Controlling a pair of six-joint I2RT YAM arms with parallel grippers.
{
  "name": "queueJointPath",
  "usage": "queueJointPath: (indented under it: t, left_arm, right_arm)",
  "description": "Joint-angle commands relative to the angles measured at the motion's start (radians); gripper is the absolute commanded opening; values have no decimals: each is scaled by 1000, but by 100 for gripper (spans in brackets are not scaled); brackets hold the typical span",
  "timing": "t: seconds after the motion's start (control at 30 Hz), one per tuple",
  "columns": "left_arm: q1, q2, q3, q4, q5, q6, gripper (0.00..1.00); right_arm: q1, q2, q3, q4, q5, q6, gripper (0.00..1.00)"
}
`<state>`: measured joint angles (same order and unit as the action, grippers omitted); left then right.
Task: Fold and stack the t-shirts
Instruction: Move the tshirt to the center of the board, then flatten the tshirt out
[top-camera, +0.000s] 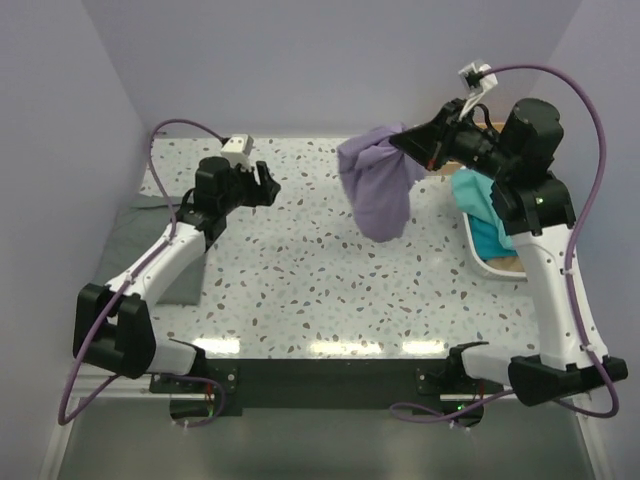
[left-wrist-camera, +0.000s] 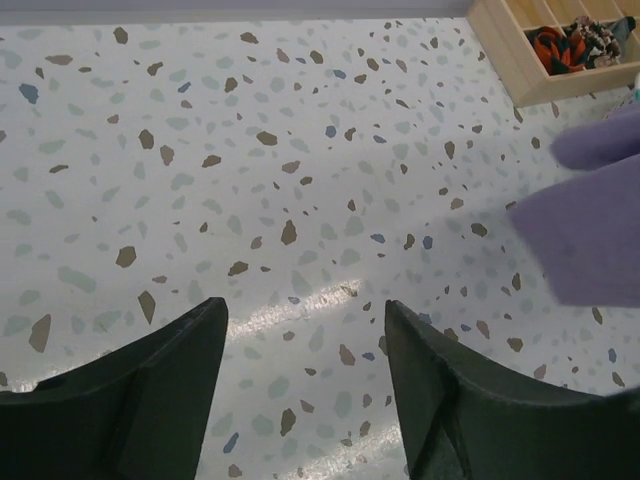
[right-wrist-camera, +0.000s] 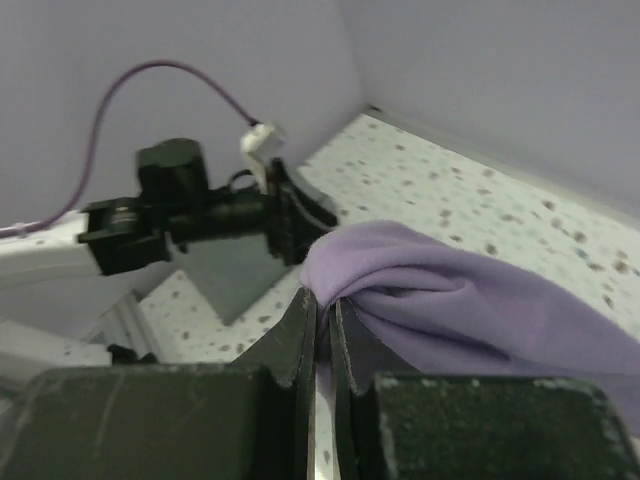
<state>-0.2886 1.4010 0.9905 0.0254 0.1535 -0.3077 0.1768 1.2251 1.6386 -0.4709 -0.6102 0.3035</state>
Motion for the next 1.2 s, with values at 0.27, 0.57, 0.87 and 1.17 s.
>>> queueJointPath:
  t: [0.27,0.57,0.87,1.17]
  left_arm:
    - [3,-247,-38,-59,-301,-65,93]
    - [3,-209,-89,-68,-289,-59,90]
    - [-23,-188,-189,-41,-138,-54,92]
    - [-57,-119,-372,151,-149,-128,91]
  right_arm:
    - [210,203,-123,45,37,53,0]
    - [210,572,-174,-187,505,0,21]
    - [263,300,-297,-161,612,-83,91]
    - [564,243,-535,-178,625,-106,89]
